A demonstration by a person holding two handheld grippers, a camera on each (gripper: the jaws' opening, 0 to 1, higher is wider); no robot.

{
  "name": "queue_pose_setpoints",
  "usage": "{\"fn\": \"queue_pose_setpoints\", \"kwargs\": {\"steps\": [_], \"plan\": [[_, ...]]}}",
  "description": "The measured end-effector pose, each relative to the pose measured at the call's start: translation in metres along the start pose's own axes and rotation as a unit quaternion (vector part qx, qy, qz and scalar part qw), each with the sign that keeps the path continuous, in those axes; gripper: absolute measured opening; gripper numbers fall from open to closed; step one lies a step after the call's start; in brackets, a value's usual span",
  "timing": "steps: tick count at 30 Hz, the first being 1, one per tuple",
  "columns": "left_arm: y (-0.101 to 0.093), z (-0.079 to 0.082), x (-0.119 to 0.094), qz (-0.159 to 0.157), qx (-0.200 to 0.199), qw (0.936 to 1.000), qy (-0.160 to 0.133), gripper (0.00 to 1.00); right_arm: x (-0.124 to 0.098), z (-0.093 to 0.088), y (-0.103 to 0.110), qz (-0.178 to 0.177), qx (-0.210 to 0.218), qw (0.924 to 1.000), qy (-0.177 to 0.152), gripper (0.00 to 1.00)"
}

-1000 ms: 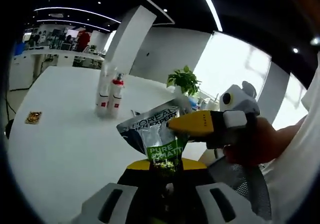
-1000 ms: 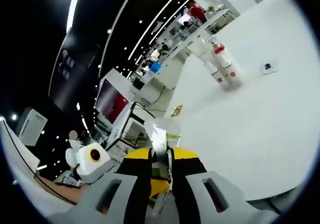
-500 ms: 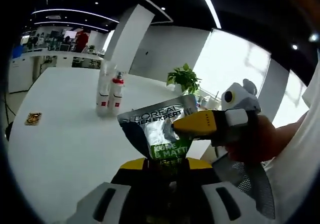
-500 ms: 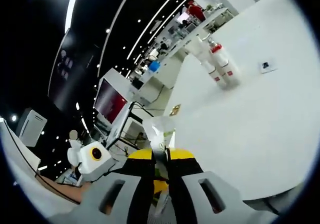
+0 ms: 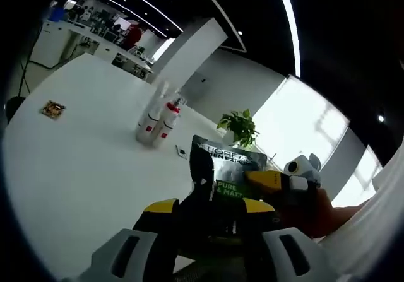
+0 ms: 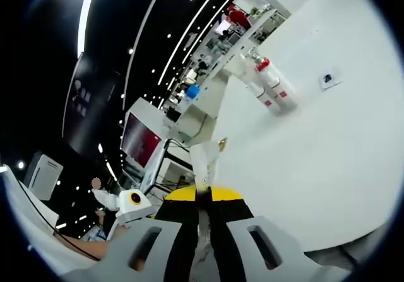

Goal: Arrange the skincare products in the storage area until every visible bottle or jar stands upright without overlapping.

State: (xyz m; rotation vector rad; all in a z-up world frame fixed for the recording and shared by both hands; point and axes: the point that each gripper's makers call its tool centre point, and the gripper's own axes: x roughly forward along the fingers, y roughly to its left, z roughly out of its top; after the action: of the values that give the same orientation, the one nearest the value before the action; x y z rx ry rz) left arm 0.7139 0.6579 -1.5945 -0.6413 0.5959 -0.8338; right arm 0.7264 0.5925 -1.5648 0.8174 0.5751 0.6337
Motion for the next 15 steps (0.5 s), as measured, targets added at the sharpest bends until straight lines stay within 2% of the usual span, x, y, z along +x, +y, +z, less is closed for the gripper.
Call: {"fn": "queue_pose_setpoints", "kwargs": {"steps": [6,15], "plan": [[0.008,0.003,0.0,0.003,-0.023,0.9997,-0.012,0.4,0.0,-0.001,0.002,0.005,-0.006,1.0,0.003,0.01],[0.001,0.003,0.004,-0.036,-0.087,0.9954,-0.017,0.41,-0.002,-0.006,0.025,0.068,0.022,0.9972,0.022,0.01]]}}
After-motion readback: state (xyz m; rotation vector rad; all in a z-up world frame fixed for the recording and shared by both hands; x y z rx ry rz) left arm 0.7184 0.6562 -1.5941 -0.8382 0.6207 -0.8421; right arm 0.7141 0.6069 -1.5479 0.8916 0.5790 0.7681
